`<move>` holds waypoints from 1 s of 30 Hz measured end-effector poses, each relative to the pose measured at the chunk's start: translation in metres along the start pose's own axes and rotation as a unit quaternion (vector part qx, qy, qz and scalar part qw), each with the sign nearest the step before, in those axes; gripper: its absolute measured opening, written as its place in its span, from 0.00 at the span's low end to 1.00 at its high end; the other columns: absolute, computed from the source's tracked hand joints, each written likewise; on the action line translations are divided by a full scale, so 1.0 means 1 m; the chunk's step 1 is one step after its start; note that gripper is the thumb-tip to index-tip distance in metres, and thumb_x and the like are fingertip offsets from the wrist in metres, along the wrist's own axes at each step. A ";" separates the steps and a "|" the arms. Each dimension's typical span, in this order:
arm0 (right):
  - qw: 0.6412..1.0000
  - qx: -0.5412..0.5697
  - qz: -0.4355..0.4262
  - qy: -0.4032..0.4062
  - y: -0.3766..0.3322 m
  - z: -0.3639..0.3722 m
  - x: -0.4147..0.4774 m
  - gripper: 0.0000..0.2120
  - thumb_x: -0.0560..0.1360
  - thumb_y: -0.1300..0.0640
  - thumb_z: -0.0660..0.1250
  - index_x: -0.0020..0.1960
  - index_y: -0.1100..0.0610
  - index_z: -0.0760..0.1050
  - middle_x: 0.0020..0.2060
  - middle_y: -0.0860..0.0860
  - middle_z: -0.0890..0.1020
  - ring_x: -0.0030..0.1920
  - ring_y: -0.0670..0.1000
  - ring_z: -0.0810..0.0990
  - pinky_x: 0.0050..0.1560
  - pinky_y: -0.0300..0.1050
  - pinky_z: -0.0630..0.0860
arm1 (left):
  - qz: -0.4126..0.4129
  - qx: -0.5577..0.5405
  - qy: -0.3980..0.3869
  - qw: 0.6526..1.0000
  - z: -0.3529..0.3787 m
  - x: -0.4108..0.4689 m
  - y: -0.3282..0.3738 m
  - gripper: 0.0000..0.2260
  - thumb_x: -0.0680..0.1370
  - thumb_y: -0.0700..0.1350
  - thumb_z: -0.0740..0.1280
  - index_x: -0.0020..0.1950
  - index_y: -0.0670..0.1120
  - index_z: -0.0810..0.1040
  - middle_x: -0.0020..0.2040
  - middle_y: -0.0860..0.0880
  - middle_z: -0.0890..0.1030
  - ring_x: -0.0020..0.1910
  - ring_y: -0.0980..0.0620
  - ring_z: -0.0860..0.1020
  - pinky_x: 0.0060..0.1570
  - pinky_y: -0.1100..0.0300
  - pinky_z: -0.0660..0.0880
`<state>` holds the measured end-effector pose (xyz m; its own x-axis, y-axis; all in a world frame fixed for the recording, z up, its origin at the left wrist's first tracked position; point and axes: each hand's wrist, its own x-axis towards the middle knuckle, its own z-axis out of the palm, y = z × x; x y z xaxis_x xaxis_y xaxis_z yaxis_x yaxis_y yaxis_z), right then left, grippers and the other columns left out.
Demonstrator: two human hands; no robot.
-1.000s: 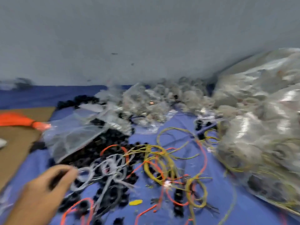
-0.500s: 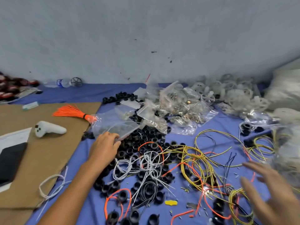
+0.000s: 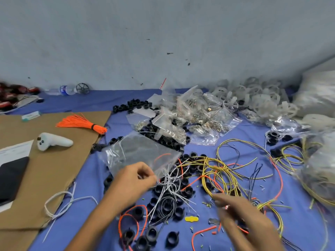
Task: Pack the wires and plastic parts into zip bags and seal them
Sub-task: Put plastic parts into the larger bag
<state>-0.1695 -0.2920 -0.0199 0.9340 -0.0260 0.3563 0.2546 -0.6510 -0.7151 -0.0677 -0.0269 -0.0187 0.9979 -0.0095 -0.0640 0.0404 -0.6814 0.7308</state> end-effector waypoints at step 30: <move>0.966 -0.001 -0.047 -0.256 -0.055 0.052 -0.028 0.19 0.74 0.42 0.50 0.59 0.40 0.71 0.54 0.42 0.72 0.53 0.43 0.73 0.55 0.42 0.73 | 0.120 0.039 0.249 0.960 -0.026 -0.108 0.021 0.14 0.73 0.54 0.59 0.46 0.67 0.83 0.29 0.54 0.74 0.24 0.57 0.69 0.26 0.69 0.66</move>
<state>-0.1970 -0.2162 -0.0219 0.9082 0.4114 0.0764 0.3450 -0.6330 -0.6930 -0.1736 -0.0210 0.0209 0.8794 0.1638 0.4470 -0.1789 -0.7564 0.6292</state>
